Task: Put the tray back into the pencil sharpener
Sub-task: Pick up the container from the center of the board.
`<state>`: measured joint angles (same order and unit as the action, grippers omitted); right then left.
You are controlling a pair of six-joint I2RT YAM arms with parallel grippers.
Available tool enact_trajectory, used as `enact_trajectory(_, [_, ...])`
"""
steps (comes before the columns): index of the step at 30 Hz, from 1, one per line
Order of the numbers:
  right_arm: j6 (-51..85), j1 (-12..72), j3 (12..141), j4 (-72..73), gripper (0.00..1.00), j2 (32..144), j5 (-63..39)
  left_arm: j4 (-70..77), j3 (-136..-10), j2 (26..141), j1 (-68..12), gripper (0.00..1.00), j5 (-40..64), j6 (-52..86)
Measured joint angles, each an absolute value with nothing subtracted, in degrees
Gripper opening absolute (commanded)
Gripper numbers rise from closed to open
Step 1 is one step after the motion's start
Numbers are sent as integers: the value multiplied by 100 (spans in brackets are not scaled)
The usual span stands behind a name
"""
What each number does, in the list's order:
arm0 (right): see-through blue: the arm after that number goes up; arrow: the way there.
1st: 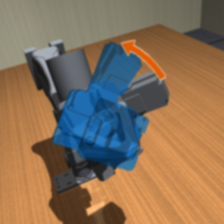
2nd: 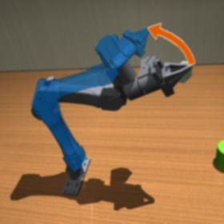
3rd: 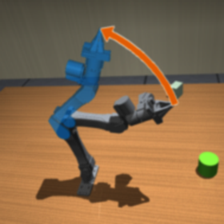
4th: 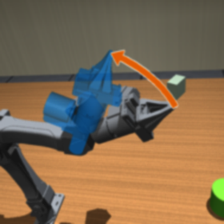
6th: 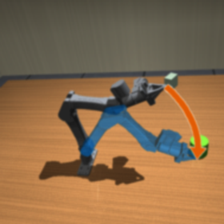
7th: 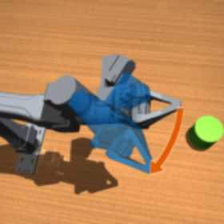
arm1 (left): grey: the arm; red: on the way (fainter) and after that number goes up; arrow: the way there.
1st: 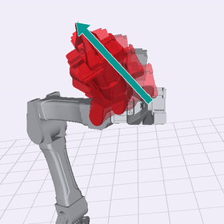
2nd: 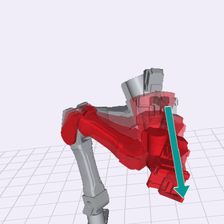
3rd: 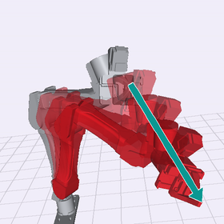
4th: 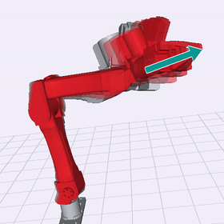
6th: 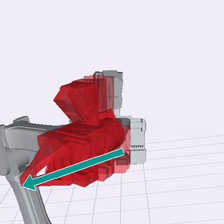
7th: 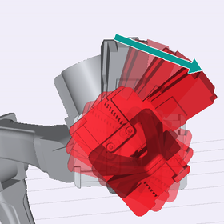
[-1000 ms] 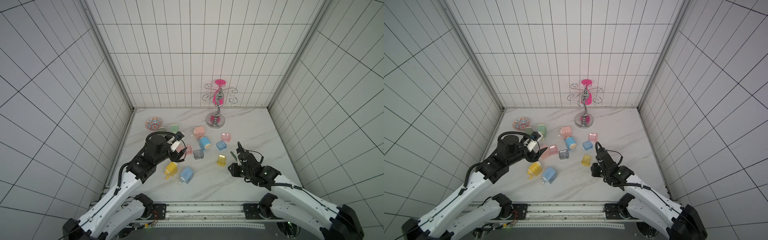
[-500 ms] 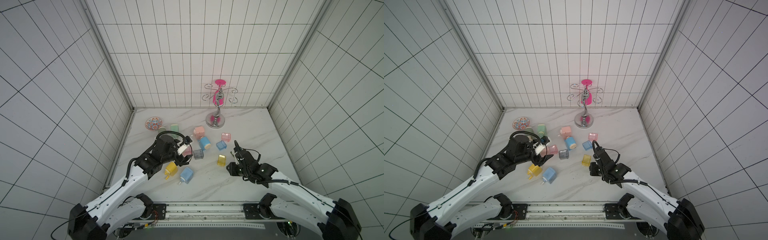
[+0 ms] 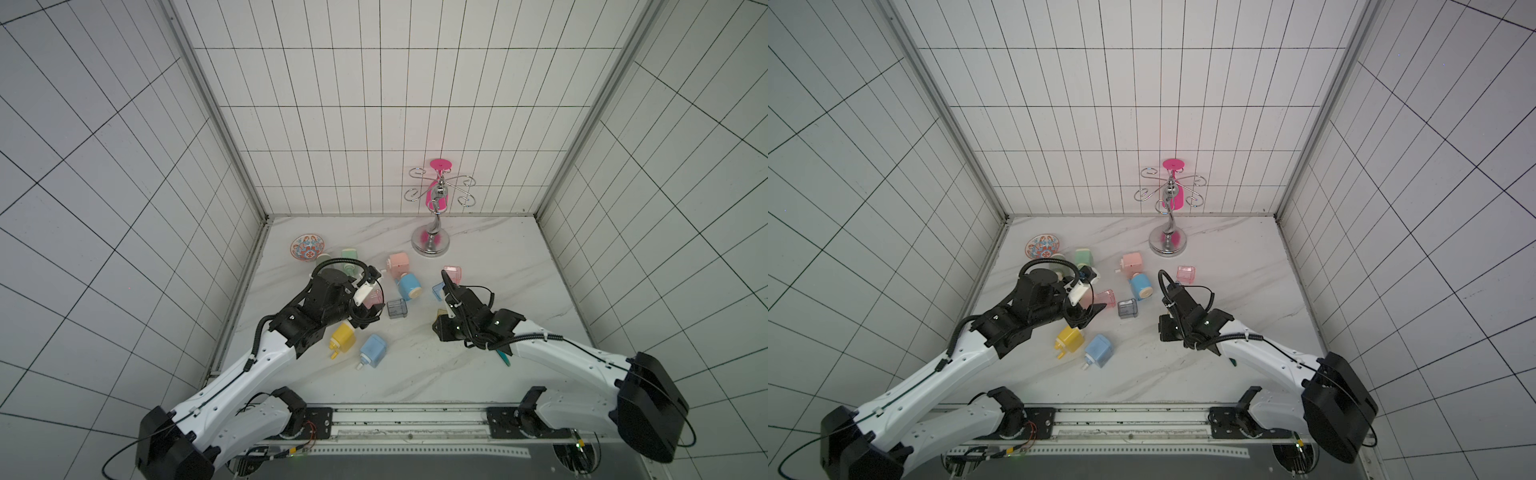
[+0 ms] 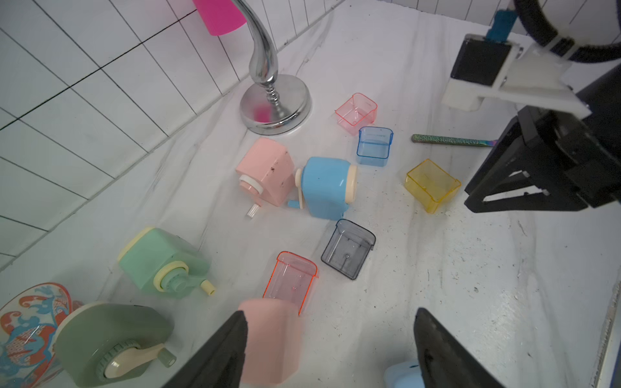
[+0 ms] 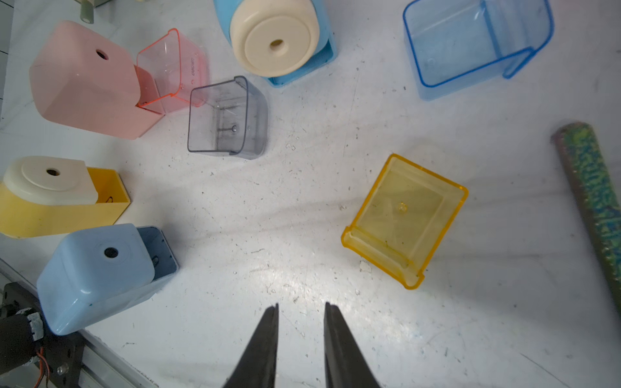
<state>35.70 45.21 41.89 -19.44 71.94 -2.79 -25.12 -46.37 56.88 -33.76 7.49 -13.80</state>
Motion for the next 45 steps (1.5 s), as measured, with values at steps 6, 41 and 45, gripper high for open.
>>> enact_trajectory(6, [3568,4818,4792,-1944,29,7957,-43,-2152,-4615,5568,-3299,79,-3,-729])
enact_trajectory(41, [3754,5172,7135,-2318,31,10798,1332,-1240,-3806,4871,-2853,79,-447,-344])
enact_trajectory(45, [3813,5172,7196,-2320,27,11006,1334,-1179,-3747,4803,-2853,79,-462,-375])
